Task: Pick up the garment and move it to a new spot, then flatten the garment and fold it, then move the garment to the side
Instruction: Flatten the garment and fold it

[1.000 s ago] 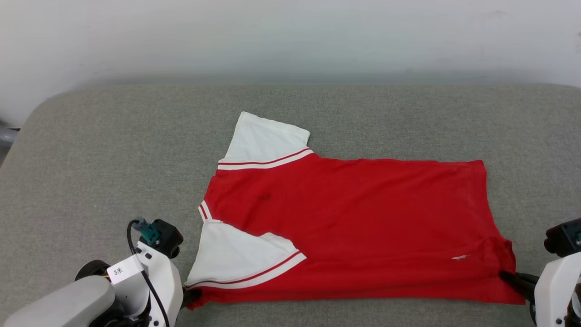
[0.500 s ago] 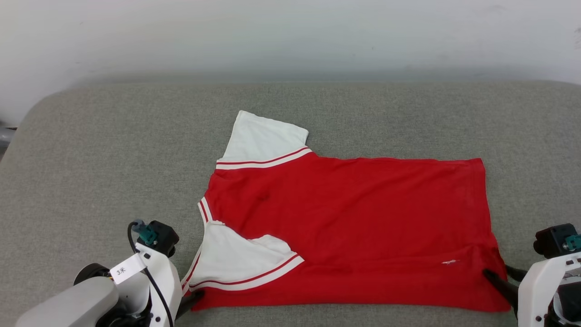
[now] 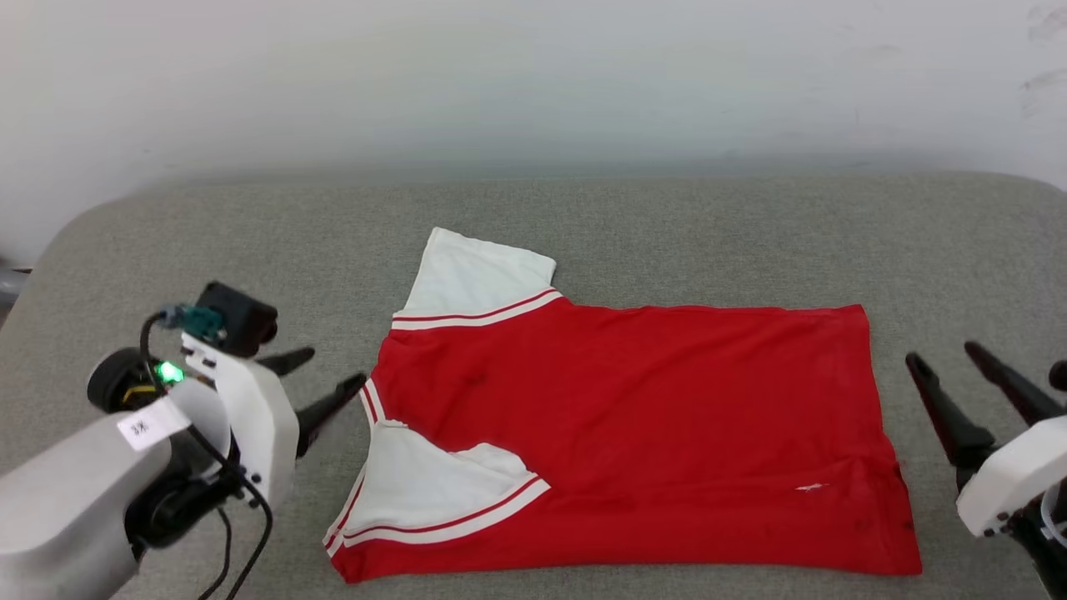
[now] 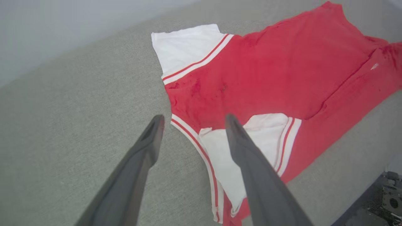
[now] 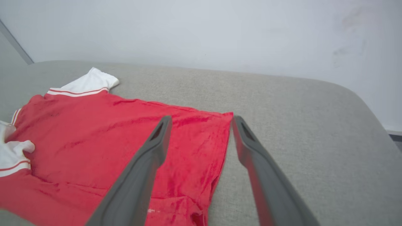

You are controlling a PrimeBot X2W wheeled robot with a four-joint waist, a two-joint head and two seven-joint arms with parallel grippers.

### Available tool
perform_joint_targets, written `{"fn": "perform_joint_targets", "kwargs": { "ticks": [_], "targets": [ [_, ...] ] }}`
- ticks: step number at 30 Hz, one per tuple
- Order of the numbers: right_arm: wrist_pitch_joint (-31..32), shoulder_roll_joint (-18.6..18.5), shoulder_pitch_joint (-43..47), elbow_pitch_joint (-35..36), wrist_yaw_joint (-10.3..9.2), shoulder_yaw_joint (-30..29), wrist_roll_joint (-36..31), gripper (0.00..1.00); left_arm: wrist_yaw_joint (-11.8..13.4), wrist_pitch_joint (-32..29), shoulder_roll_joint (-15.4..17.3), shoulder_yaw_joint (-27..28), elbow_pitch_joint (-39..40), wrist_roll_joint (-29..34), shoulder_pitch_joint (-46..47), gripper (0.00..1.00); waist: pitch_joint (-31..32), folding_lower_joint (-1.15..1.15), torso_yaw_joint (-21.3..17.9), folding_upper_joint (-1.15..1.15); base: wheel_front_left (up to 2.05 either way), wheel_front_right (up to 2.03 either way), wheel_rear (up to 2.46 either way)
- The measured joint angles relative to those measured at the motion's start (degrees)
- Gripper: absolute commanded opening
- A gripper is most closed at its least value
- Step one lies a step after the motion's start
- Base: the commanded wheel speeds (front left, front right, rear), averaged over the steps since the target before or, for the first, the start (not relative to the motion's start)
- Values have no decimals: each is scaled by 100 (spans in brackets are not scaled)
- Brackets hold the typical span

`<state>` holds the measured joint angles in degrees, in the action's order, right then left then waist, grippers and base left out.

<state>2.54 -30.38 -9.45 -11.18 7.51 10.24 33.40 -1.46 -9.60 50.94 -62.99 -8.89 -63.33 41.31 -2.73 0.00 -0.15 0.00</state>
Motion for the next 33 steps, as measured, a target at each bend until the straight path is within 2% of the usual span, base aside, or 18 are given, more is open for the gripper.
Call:
{"fn": "perform_joint_targets", "kwargs": {
  "ticks": [7, 13, 17, 20, 27, 33],
  "targets": [
    [-676, 689, -140, 671, 0, -648, -783, 100, 16, 292, -413, 292, -426, 248, 717, 100, -226, 0, -188, 0, 0, 0, 0],
    [-678, 1184, -105, 1385, 0, -751, -1162, 100, -13, 65, -760, 530, -1085, 225, 1518, 100, -664, 0, -406, 0, 0, 0, 0],
    [-621, 1360, -125, 1723, 0, -677, -1382, 100, -107, -579, -943, 566, -1655, 32, 2026, 100, -1058, -1, -586, 0, 0, 0, 0],
    [-587, 1415, -217, 1866, 0, -645, -1443, 100, -134, -1296, -1055, 591, -2022, -265, 2415, 100, -1375, -1, -732, 0, 0, 0, 0],
    [-609, 1458, -474, 2003, 0, -556, -1481, 100, -100, -2866, -1091, 413, -2677, -330, 3338, 100, -2136, -2, -1050, 0, 0, 0, 0],
    [-664, 1458, -603, 2007, 0, -502, -1480, 100, -41, -3319, -1051, 397, -2997, -257, 3901, 100, -2661, -2, -1273, 0, 0, 0, 0]
  ]
}}
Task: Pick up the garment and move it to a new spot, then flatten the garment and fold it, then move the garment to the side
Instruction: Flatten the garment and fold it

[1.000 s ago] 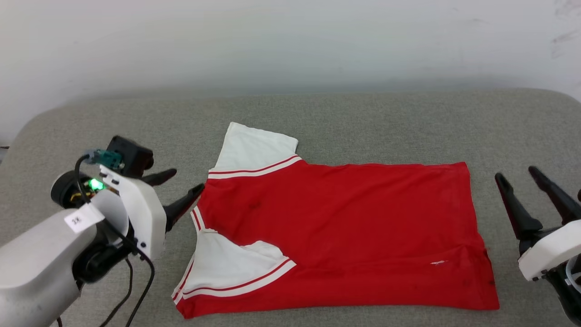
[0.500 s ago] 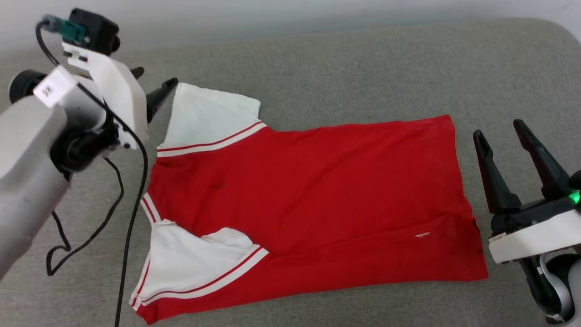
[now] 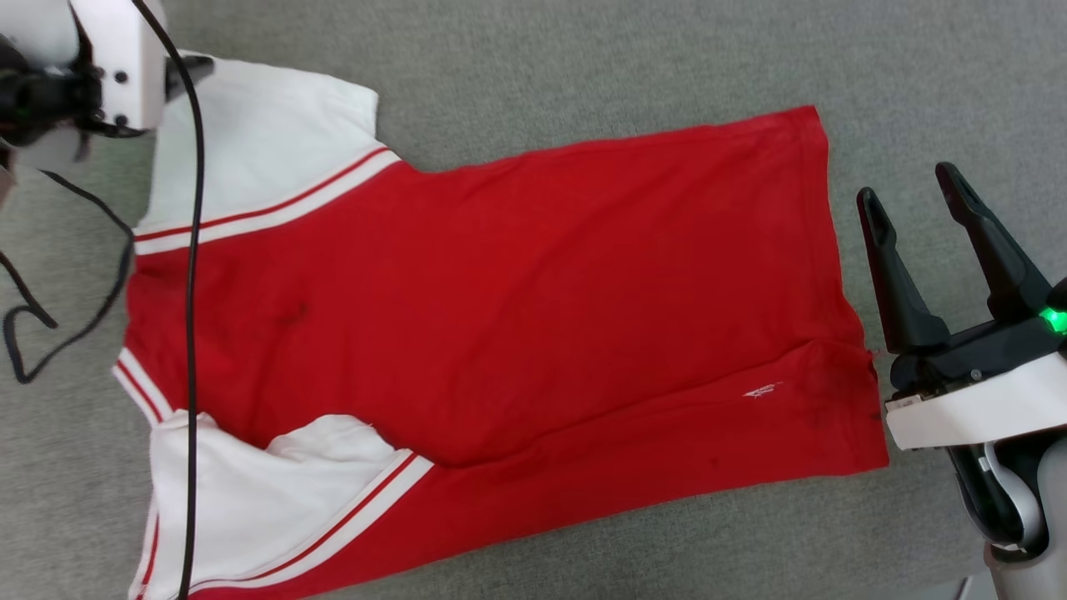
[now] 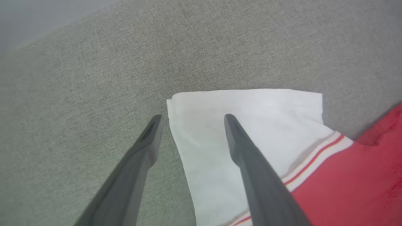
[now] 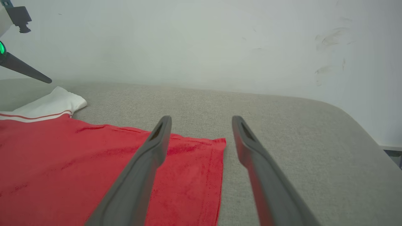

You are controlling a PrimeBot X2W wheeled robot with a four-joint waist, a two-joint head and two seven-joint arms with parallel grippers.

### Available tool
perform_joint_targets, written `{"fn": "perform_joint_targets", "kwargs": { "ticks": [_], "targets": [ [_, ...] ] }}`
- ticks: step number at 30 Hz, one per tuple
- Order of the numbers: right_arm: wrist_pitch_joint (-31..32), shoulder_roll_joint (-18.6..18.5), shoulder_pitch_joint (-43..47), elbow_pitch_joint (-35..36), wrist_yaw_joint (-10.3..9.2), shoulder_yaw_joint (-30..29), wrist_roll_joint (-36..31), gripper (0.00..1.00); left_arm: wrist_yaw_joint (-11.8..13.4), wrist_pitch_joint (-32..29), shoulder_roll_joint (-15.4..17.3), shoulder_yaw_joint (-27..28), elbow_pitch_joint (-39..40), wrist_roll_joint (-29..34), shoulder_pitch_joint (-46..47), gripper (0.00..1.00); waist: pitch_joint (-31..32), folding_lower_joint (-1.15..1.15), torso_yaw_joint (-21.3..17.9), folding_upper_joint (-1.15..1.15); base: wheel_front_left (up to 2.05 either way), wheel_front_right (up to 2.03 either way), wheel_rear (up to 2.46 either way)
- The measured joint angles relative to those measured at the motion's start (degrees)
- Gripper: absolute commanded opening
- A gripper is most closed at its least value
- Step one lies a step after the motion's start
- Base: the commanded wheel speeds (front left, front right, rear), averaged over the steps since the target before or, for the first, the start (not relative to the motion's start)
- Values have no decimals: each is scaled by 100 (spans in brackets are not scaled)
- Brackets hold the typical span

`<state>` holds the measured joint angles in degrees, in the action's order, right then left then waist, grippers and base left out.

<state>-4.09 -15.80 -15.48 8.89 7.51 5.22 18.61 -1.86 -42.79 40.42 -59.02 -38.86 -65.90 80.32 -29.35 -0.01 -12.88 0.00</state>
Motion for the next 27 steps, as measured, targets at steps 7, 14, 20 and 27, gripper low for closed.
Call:
{"fn": "perform_joint_targets", "kwargs": {
  "ticks": [7, 14, 20, 27],
  "targets": [
    [-82, 0, -125, -70, 0, 82, 3, 100, -56, -215, 18, -220, -286, 276, 174, 100, -397, 0, -114, 0, 0, 0, 0],
    [-91, -23, -188, -103, 0, 51, 9, 100, -219, -445, -70, -302, -330, 172, 207, 0, -426, 1, -23, 0, 0, 0, 0],
    [-33, -120, -316, -96, 0, -62, 10, 100, -280, -80, -170, -289, -381, 170, 89, 0, -313, 1, 47, 0, 0, 0, 0],
    [495, -648, -790, -172, 0, -287, 172, 100, -432, 461, -358, -338, -263, 298, 49, 0, -42, 1, 217, 0, 0, 0, 0]
  ]
}}
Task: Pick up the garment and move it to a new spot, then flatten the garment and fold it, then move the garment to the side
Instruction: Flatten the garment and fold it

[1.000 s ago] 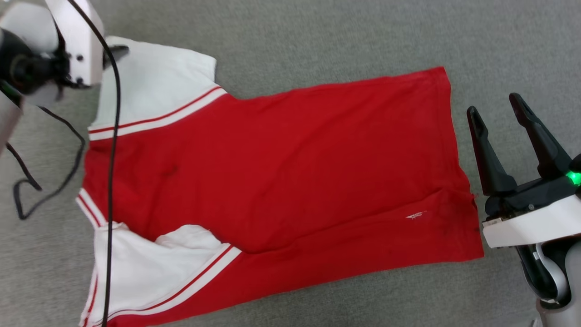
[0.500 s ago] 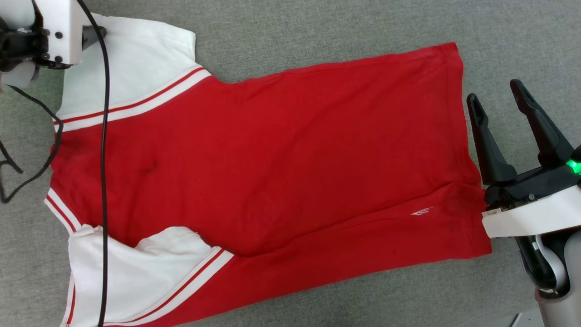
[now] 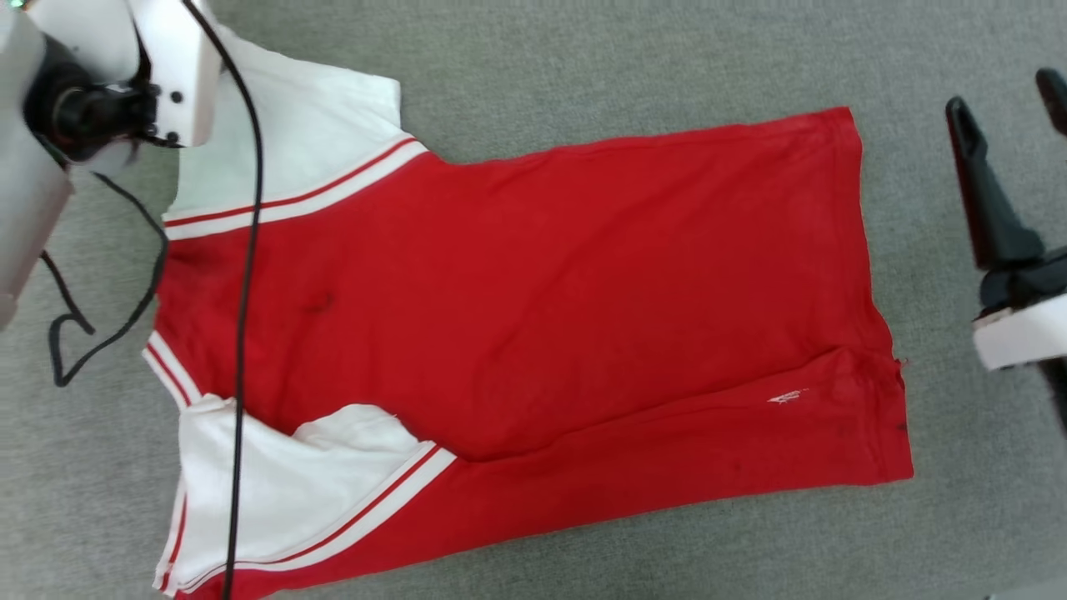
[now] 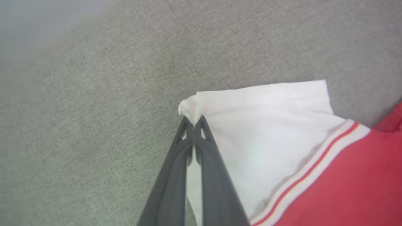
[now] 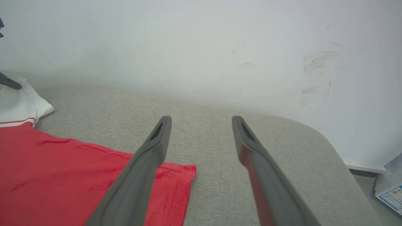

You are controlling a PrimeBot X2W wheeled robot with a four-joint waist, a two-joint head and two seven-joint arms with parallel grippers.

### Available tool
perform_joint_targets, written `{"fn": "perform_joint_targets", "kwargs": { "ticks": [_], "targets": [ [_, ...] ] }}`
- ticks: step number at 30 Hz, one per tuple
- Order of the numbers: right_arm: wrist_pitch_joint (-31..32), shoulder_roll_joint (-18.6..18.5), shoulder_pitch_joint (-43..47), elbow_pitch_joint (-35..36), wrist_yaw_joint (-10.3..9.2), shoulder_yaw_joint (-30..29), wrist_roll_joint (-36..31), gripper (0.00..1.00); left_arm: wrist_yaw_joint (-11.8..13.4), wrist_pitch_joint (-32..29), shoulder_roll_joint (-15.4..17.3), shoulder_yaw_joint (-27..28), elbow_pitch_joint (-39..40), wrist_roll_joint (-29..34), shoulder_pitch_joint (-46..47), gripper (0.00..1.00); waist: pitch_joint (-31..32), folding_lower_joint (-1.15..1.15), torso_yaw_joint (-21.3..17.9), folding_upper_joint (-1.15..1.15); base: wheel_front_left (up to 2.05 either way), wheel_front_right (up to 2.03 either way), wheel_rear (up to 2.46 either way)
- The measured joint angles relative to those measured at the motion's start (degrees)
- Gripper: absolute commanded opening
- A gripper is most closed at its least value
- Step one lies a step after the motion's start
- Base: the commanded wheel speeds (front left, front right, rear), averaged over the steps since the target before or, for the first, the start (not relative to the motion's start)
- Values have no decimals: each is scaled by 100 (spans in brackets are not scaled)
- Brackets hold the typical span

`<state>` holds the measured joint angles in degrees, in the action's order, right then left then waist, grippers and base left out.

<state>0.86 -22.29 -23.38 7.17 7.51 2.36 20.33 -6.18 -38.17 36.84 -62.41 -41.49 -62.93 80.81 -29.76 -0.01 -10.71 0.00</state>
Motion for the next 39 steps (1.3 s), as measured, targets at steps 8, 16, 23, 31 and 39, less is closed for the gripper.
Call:
{"fn": "perform_joint_targets", "kwargs": {
  "ticks": [8, 16, 23, 31, 39],
  "targets": [
    [1624, -1020, -754, -458, 0, 508, 482, 100, -87, 318, -199, -138, 287, 44, -120, 0, 263, 0, 287, 0, 0, 0, 0],
    [3509, -1572, -1634, -1139, 0, 1423, 1220, 100, -115, 536, -275, -283, 514, 83, -143, 0, 337, 0, 513, 0, 0, 0, 0],
    [4431, -1580, -2327, -1800, 0, 2048, 1541, 100, -121, 705, -335, -407, 750, 118, -62, 0, 224, 0, 663, 0, 0, 0, 0],
    [4480, -1268, -2888, -2827, 0, 2490, 1428, 100, -122, 861, -352, -553, 966, 111, 77, 0, 40, 0, 837, 0, 0, 0, 0],
    [4230, -1244, -3076, -3620, -12, 3212, 1591, 100, -122, 1023, -338, -708, 1046, 24, 166, 0, -61, 2, 942, 0, 0, 0, 0]
  ]
}}
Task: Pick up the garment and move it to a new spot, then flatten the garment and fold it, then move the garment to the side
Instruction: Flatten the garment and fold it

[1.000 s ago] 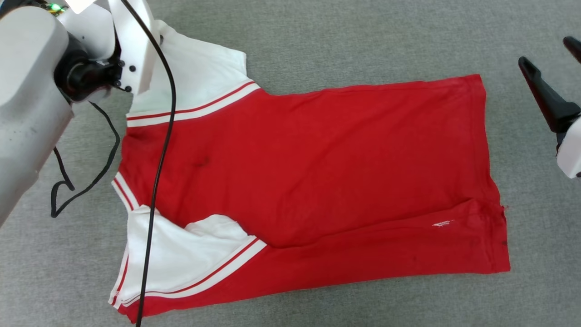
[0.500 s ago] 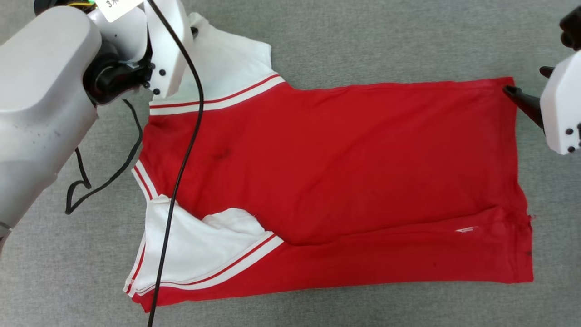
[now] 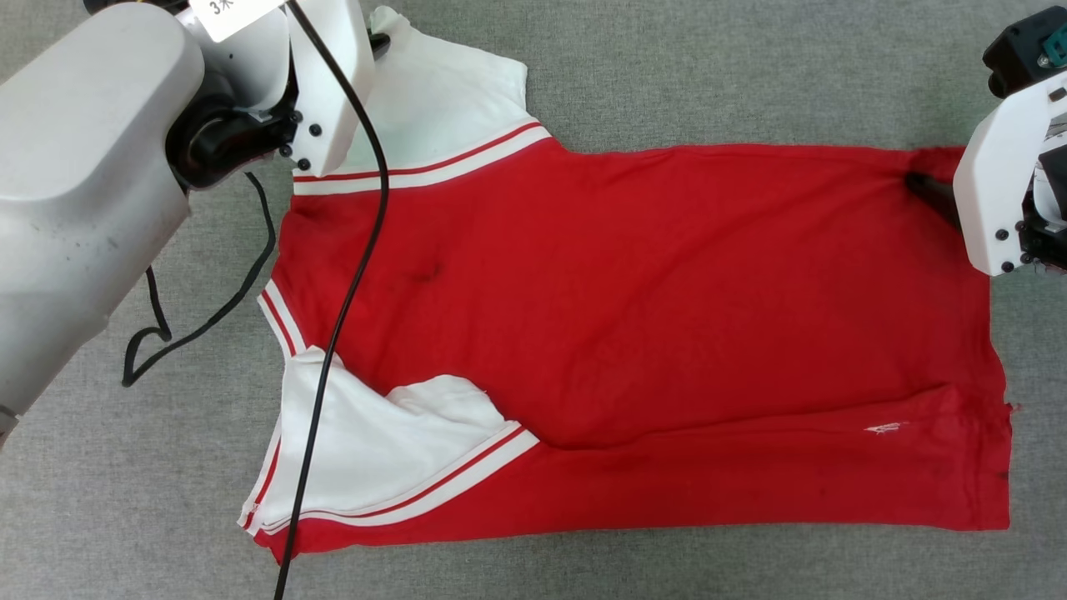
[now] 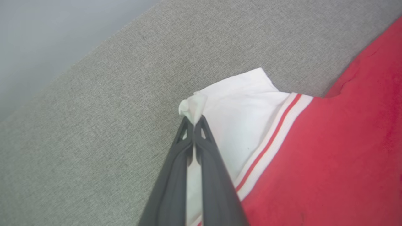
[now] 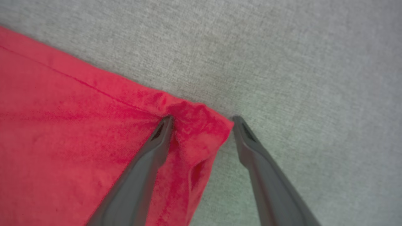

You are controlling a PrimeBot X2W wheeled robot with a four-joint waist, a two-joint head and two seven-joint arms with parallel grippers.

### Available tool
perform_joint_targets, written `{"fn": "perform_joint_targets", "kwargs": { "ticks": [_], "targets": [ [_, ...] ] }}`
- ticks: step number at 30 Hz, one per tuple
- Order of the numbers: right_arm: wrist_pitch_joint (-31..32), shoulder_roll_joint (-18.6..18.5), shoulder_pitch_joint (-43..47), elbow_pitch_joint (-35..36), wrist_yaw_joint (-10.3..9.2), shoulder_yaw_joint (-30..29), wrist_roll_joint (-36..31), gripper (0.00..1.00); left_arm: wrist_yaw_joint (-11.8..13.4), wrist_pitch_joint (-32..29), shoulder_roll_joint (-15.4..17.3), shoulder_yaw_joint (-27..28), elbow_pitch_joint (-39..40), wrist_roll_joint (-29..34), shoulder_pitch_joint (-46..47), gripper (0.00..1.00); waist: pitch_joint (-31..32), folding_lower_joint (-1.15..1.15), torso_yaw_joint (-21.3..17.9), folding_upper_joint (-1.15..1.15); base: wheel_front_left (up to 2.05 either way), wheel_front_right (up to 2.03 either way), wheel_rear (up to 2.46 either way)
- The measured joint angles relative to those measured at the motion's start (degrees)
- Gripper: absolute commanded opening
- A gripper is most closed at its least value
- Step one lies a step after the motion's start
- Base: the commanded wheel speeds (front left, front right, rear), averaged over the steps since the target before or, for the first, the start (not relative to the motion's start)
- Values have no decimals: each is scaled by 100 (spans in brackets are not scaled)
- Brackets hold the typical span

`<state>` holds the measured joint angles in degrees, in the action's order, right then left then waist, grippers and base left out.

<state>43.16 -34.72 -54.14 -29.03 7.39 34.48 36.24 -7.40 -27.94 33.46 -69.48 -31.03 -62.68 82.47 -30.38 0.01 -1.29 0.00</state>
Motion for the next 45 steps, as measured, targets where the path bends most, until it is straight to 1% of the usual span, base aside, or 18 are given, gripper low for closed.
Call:
{"fn": "perform_joint_targets", "kwargs": {
  "ticks": [1, 2, 4, 10, 16, 18, 19, 23, 28, 35, 45],
  "targets": [
    [-58, -23, -23, -34, 0, 62, 38, 14, 0, 25, 5, -14, -2, -12, 1, 0, 5, 0, -4, 0, 0, 0, 0],
    [-149, -35, -41, -68, 0, 109, 70, 0, 0, 42, 14, -29, -9, -18, 1, 0, 12, 0, -10, 0, 0, 0, 0],
    [-333, -49, -87, -155, 13, 172, 151, 0, 0, 71, 24, -57, -35, -52, 1, 0, 43, 0, -23, 0, 0, 0, 0],
    [-1160, -12, -142, -405, 15, 316, 268, 0, 0, 279, 99, -88, -92, -216, -61, 0, 256, 0, -46, 0, 0, 0, 0],
    [-1807, -93, -2, -499, 15, 479, 422, 0, 0, 605, 271, -134, 65, -326, -411, 0, 633, 0, -23, 0, 0, 0, 0],
    [-2109, -148, 185, -538, 15, 511, 499, 0, 0, 735, 417, -178, 236, -361, -664, 0, 847, 0, 12, 0, 0, 0, 0],
    [-2109, -148, 185, -538, 15, 511, 499, 0, 0, 735, 417, -178, 236, -361, -664, 0, 847, 0, 12, 0, 0, 0, 0],
    [-2450, -171, 373, -584, 14, 515, 593, 0, 3, 966, 582, -176, 468, -402, -957, 0, 1108, 0, 81, 0, 0, 0, 0],
    [-2748, -186, 650, -617, 14, 530, 669, 0, 89, 1156, 662, -196, 804, -415, -1321, 0, 1390, 0, 186, 0, 0, 0, 0],
    [-3062, -201, 1100, -589, 14, 552, 770, 0, 298, 1392, 927, -243, 1412, -414, -1964, 0, 1737, -1, 263, 0, 0, 0, 0],
    [-3424, -356, 1979, -319, 14, 555, 970, 0, 810, 1708, 1457, -303, 2398, -459, -3145, 0, 2191, 0, 292, 0, 0, 0, 0]
  ]
}}
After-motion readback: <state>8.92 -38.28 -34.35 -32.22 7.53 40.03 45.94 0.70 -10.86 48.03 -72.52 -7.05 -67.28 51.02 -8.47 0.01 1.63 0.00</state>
